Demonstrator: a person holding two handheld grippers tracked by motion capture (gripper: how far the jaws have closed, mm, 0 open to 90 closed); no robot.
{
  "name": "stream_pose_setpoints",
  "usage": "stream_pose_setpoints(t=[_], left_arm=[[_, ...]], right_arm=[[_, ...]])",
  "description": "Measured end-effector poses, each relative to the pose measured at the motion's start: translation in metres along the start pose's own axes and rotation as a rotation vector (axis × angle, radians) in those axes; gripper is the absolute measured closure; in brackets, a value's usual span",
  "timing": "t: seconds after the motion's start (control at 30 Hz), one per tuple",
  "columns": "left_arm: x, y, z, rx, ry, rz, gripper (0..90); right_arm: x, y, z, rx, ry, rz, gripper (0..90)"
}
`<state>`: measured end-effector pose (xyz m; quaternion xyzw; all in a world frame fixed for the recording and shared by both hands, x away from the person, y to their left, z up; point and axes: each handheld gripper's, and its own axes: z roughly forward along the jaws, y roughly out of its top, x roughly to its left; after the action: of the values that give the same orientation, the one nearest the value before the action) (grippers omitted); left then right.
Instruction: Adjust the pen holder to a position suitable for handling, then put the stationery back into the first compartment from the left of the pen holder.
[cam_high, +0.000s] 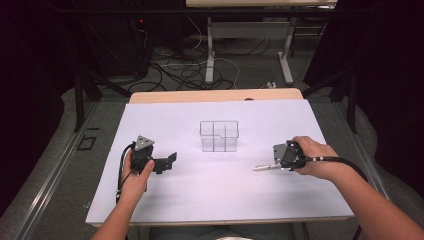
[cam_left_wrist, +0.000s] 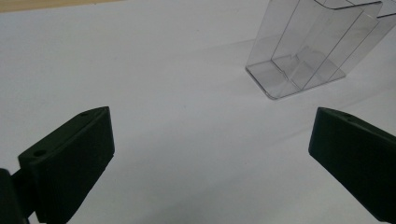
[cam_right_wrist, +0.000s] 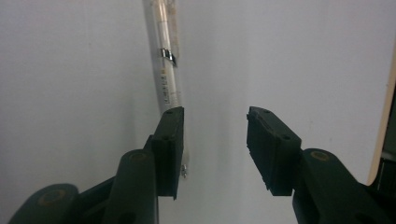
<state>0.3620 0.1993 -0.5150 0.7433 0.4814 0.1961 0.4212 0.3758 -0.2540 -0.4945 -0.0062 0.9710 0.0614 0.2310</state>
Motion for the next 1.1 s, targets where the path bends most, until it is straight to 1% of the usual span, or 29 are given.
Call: stream_pose_setpoints(t=[0.03,0.07,0.1,0.13,0.17,0.2,0.23,0.27,0.3,0.33,0.4,0.43,0.5,0.53,0.57,0.6,0.67,0.7,0.73,0.87,0.9,0.93,1.0,1.07,1.1], left_arm=[[0.0,0.0,0.0,0.0,0.0,-0.001,0.3],[0.0,0.0,0.0,0.0,0.0,-0.001,0.3],[0.0,0.0,0.0,-0.001,-0.002,-0.006,0.3],[0.0,0.0,0.0,0.0,-0.001,-0.009,0.3],[0.0,-0.001,0.0,0.001,-0.002,-0.011,0.3],[0.0,-0.001,0.0,0.001,-0.003,-0.012,0.3],[0.0,-0.001,0.001,-0.006,-0.004,-0.016,0.3],[0.0,-0.001,0.0,0.0,-0.007,-0.016,0.3],[0.001,0.0,0.0,0.0,-0.004,-0.008,0.3],[0.001,-0.001,0.0,0.002,-0.003,-0.007,0.3],[0.001,-0.001,0.001,-0.004,-0.001,-0.016,0.3],[0.001,-0.001,0.001,-0.005,-0.001,-0.016,0.3],[0.002,-0.001,0.0,0.004,0.0,-0.01,0.3],[0.002,-0.001,0.0,0.005,0.001,-0.009,0.3],[0.002,-0.001,0.001,0.004,0.0,-0.014,0.3],[0.002,-0.001,0.001,0.005,0.0,-0.015,0.3],[0.002,-0.001,0.001,0.005,0.0,-0.015,0.3],[0.002,-0.001,0.001,0.005,0.0,-0.015,0.3],[0.002,-0.001,0.001,0.005,0.0,-0.015,0.3],[0.002,-0.002,0.001,0.006,0.001,-0.015,0.3],[0.002,-0.002,0.001,0.005,0.001,-0.018,0.3],[0.002,-0.002,0.002,0.0,0.002,-0.019,0.3],[0.002,-0.002,0.002,-0.002,0.004,-0.023,0.3],[0.002,-0.002,0.002,-0.002,0.005,-0.023,0.3],[0.002,-0.002,0.002,-0.001,0.005,-0.022,0.3]], right_arm=[[0.001,0.001,0.001,0.006,0.007,-0.008,57.8],[0.002,0.001,0.003,0.008,0.012,-0.006,58.6],[0.0,0.001,0.005,0.009,0.015,-0.036,59.7],[0.002,0.001,0.006,0.02,0.026,-0.014,60.1],[0.001,0.001,0.007,0.026,0.027,-0.045,61.1],[0.003,0.0,0.008,0.037,0.032,-0.023,61.6],[0.004,0.0,0.01,0.035,0.032,-0.036,61.6],[0.003,0.0,0.013,0.008,0.026,-0.059,62.2],[0.005,-0.002,0.016,-0.016,0.008,-0.06,62.9],[0.006,-0.002,0.016,0.008,0.021,-0.053,63.9],[0.003,-0.001,0.015,0.053,0.069,-0.077,65.1],[0.004,-0.001,0.015,0.064,0.078,-0.07,65.9],[0.005,-0.003,0.018,0.038,0.075,-0.073,66.8],[0.005,-0.004,0.02,0.034,0.076,-0.07,67.3],[0.005,-0.004,0.02,0.038,0.083,-0.072,67.8],[0.006,-0.005,0.021,0.041,0.086,-0.062,68.4],[0.005,-0.005,0.022,0.033,0.093,-0.075,69.4],[0.005,-0.006,0.022,0.04,0.095,-0.076,69.7],[0.006,-0.006,0.023,0.037,0.096,-0.065,70.2],[0.005,-0.008,0.026,0.039,0.097,-0.079,70.8],[0.006,-0.009,0.027,0.039,0.103,-0.069,70.8],[0.006,-0.009,0.027,0.04,0.109,-0.069,70.8],[0.006,-0.01,0.029,0.042,0.11,-0.079,70.7],[0.005,-0.01,0.03,0.049,0.12,-0.077,70.8],[0.006,-0.01,0.03,0.047,0.117,-0.065,70.8]])
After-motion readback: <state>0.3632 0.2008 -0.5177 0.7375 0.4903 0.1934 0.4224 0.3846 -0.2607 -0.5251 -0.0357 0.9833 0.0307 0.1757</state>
